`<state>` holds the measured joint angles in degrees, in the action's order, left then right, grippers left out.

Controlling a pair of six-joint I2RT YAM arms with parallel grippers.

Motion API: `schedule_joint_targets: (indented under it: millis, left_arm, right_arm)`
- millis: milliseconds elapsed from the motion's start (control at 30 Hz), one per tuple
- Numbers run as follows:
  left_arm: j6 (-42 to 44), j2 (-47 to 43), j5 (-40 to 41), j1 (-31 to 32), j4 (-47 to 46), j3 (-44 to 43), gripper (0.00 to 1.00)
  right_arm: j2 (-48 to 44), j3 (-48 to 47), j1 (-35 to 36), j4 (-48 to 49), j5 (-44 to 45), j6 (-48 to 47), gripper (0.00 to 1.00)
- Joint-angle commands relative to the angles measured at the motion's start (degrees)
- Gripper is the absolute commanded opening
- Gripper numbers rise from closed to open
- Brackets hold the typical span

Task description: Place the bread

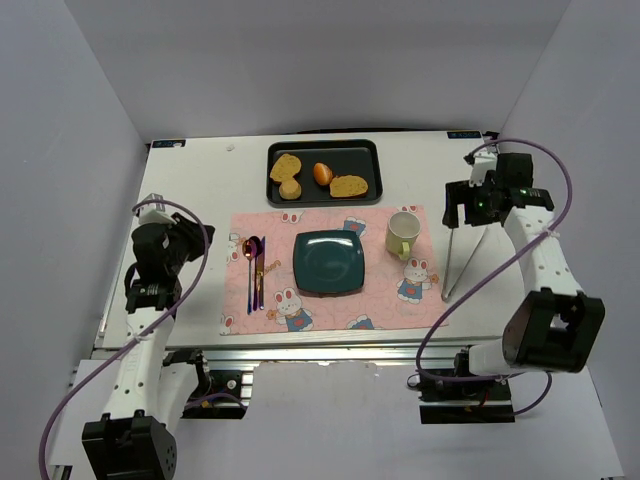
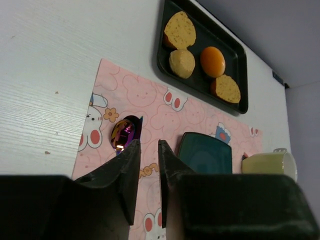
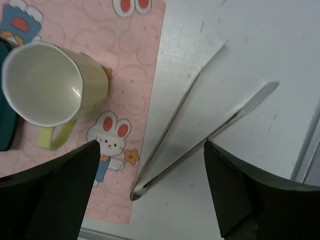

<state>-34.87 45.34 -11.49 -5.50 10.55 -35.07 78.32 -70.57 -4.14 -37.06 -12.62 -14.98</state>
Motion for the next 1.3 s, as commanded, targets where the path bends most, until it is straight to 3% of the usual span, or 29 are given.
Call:
schedule_joint_targets:
  millis: [0,33,133,233,667,867,1167,1267]
  left_arm:
    - [0.86,-0.96,-1.61,0.57,1.05,1.14,0.30]
    - [1.03,-0.87,-1.70,0.58,1.06,1.23,0.33]
    - [0.95,-0.69,-1.17,0.75,0.97,1.41,0.54]
    - [0.77,-0.34,-0.91,0.84,0.62,1.58,0.59]
    - [-2.04,5.80,-0.38,1.98,-5.01,2.55,0.59]
    - [-2.13,7.57,-0.12,2.33,-5.62,1.85,0.59]
    - [-1.60,7.75,0.76,2.51,-4.39,0.97,0.59]
    - [-1.86,7.13,0.76,2.51,-4.57,1.32,0.59]
  right_arm:
    - [2.88,0.77,-0.60,-5.39,1.90,7.49,0.89]
    - [4.02,1.65,-1.04,-5.04,1.81,8.38,0.89]
    - [4.73,5.43,-2.27,-2.32,4.18,12.95,0.90]
    - [5.17,7.98,-2.80,-1.97,3.74,16.45,0.89]
    - [8.69,17.30,-2.98,5.50,15.95,27.81,0.88]
    - [11.84,17.66,-2.98,10.94,16.75,30.01,0.82]
    - [17.65,18.44,-2.19,11.39,17.19,30.10,0.68]
    - [17.56,19.94,-2.10,12.01,18.95,29.31,0.56]
